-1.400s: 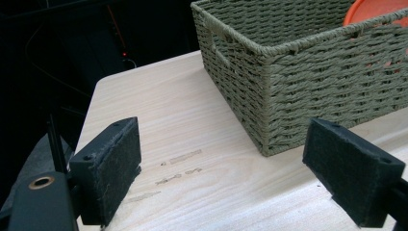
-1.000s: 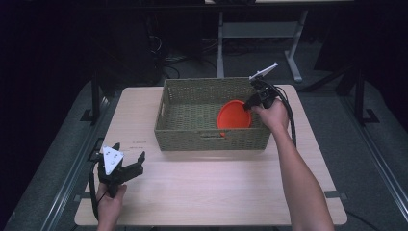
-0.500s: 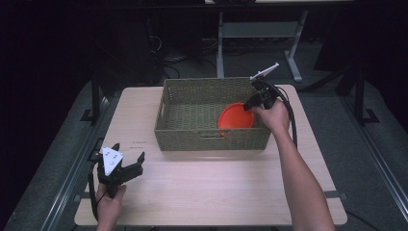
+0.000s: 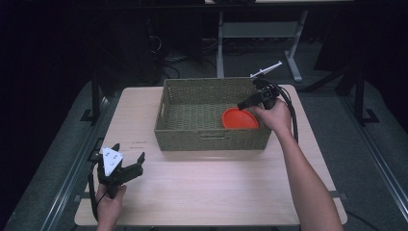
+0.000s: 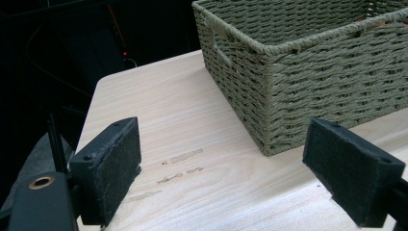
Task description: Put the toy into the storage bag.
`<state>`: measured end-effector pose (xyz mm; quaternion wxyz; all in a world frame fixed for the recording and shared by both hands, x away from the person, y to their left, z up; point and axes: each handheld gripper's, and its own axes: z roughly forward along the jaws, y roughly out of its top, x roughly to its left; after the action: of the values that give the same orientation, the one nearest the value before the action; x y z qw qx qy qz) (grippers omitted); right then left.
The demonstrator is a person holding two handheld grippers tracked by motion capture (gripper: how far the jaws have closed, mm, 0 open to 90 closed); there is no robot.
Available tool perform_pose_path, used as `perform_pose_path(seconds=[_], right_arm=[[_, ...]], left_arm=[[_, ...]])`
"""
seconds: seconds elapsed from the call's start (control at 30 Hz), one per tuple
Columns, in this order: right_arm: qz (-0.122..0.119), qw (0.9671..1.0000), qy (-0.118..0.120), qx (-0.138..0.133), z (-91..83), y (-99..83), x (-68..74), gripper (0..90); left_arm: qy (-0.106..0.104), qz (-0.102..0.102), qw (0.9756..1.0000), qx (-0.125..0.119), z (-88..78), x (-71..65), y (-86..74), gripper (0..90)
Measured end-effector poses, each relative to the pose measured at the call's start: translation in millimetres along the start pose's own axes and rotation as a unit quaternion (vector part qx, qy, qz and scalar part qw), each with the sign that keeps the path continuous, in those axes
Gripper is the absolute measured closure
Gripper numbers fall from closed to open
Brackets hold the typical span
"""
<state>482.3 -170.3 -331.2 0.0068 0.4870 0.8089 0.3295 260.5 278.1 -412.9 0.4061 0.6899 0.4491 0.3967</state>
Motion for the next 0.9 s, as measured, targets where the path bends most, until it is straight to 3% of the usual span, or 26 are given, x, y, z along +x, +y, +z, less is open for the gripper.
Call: perform_pose_path(seconds=[0.3,0.47,0.9], right_arm=[[-0.006,0.9992,0.033,-0.022,-11.1,-8.9,5.1,45.7],[-0.014,0.9982,0.054,-0.022,-19.3,-16.7,7.8,41.3],[-0.036,0.9949,0.086,-0.038,-35.6,-34.7,18.8,35.3]], left_arm=[[-0.001,0.0,1.0,0.0,0.2,0.0,-0.1,12.8],[-0.003,0.002,1.0,0.001,0.5,-0.6,0.0,12.8],[-0.003,0.003,1.0,0.002,0.2,-1.2,0.1,12.7]])
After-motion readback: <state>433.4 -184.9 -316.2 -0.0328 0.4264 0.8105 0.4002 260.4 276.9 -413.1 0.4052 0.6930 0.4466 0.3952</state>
